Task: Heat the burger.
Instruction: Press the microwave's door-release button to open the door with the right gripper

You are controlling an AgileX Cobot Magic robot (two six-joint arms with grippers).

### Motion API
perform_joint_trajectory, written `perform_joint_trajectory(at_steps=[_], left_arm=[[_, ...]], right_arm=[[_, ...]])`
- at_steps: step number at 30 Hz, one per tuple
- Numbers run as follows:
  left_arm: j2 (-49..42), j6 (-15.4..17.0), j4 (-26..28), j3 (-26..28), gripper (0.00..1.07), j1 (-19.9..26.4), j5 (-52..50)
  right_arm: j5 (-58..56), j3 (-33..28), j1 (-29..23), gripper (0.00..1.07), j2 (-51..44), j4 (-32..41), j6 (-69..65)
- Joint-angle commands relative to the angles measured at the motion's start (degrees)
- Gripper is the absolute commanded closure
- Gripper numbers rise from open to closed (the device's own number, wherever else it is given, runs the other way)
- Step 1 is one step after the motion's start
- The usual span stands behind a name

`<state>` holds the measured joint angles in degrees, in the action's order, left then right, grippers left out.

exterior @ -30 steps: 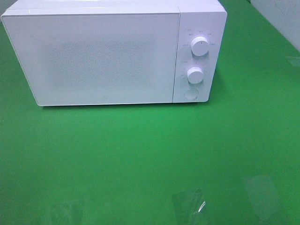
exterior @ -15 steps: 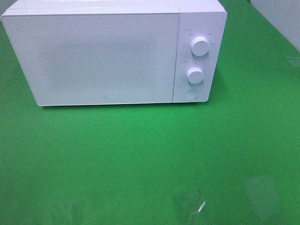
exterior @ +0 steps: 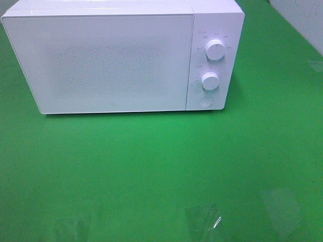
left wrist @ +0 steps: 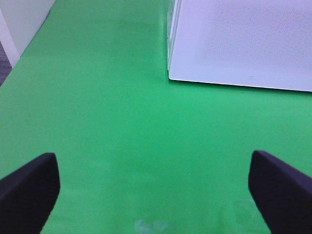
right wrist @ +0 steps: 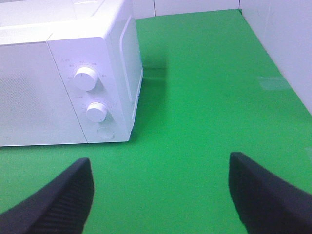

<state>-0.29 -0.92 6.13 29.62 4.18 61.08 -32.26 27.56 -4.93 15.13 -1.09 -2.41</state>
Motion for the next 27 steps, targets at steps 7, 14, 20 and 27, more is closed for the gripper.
perform_joint_trajectory(at_steps=[7,14,20,27], left_arm=[[-0.23,0.00,0.06,-0.06,0.06,0.11,-0.06],[-0.23,0.00,0.06,-0.06,0.06,0.11,-0.06],[-0.23,0.00,0.06,-0.06,0.06,0.11,-0.06],[-0.23,0.00,0.06,-0.06,0.06,0.11,-0.06]], right_arm=[[19.82,-3.95,0.06,0.33,11.63,-0.11,-0.06],[33.46,-5.10,0.06,0.34,24.52,0.00,-0.29],[41.02,-5.10,0.06,0.34,32.66,0.29,-1.49],[50.31,-5.10,-0.34,0.34,44.86,0.29,-1.66]])
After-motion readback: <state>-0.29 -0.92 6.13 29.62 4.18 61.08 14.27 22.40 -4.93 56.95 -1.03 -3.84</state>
